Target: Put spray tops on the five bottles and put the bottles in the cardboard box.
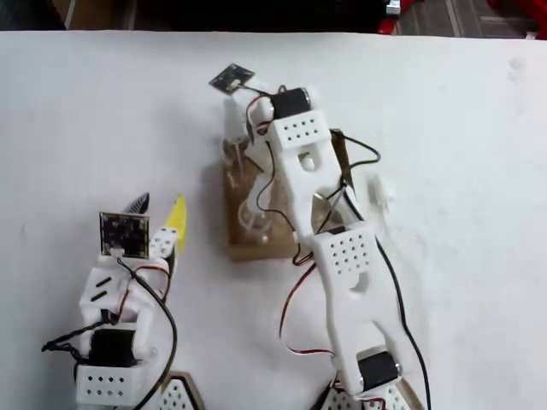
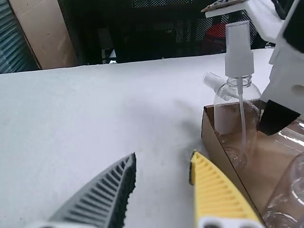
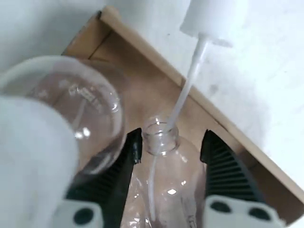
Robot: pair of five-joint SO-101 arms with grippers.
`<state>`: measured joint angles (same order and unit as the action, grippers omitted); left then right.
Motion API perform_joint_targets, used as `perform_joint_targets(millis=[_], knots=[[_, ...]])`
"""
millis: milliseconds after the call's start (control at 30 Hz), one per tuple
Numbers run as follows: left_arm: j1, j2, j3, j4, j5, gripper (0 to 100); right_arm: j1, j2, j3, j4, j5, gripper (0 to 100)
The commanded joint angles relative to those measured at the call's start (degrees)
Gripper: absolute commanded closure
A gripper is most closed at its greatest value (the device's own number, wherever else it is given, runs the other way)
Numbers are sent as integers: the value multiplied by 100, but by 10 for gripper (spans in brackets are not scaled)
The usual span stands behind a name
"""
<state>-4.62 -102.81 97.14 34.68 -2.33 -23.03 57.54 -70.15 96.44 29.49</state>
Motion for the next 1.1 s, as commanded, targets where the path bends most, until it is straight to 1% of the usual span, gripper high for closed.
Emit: perform_joint_targets(millis=[0, 167, 300, 500, 700, 1067], knots=[[75, -40, -18, -185, -62, 828, -92, -57, -158, -84, 62, 818], [75, -40, -18, -185, -62, 828, -22, -48, -149, -84, 70, 819], [75, -40, -18, -185, -62, 828, -22, 57, -158, -57, 510, 827], [75, -40, -18, -185, -62, 828, -48, 330, -264, -84, 607, 898], [75, -40, -18, -185, -62, 828, 40, 338, -782, -40, 615, 982], [75, -40, -18, -185, -62, 828, 163, 338, -1486, 198, 615, 981]])
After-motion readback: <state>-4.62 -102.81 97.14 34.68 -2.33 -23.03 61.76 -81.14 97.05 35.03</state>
